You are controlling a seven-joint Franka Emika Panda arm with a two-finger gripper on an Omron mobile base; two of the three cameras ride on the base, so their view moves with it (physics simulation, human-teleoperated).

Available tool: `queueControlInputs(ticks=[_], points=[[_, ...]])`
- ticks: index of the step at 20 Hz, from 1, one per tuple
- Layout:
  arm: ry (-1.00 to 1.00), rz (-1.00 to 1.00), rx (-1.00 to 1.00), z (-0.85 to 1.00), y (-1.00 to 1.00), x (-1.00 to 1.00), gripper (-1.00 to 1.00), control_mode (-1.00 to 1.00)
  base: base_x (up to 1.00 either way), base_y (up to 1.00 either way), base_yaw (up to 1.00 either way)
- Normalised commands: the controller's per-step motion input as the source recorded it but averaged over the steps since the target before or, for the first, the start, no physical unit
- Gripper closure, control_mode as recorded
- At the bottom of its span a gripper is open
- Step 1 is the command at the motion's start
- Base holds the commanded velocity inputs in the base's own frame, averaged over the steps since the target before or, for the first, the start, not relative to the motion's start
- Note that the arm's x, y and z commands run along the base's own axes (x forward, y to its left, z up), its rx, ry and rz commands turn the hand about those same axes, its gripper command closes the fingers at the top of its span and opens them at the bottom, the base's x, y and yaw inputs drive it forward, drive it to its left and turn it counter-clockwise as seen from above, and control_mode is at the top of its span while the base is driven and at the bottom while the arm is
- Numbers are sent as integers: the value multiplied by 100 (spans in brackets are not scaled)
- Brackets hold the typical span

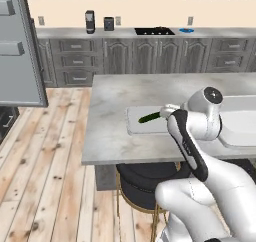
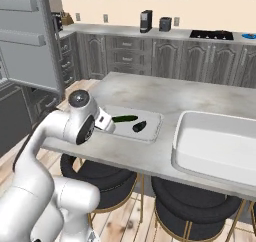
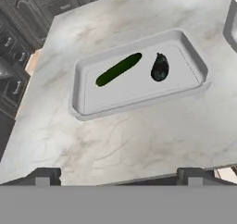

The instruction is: Place the cold items (eggplant and cucumber) from the fridge in one tupperware on the dining counter. Place the warm items (hot dog and kebab skewer) in the stove area in another tupperware.

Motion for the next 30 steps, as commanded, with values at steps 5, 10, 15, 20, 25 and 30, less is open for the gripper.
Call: queueControlInputs(ticks=[5,10,15,20,25,30], points=[[34,18,-5,41,23,-100,-100,-100,0,0,0],[38,5,-14,-52,14,-96,-100,-100,0,0,0],[21,0,-6,-75,-8,-72,-100,-100,0,0,0],[-11,0,0,-2,-14,-78,-100,-100,0,0,0],[-3,0,0,0,-2,-14,-100,100,-58,-13,-12],[0,0,0,0,0,0,-100,100,-33,-46,-19]])
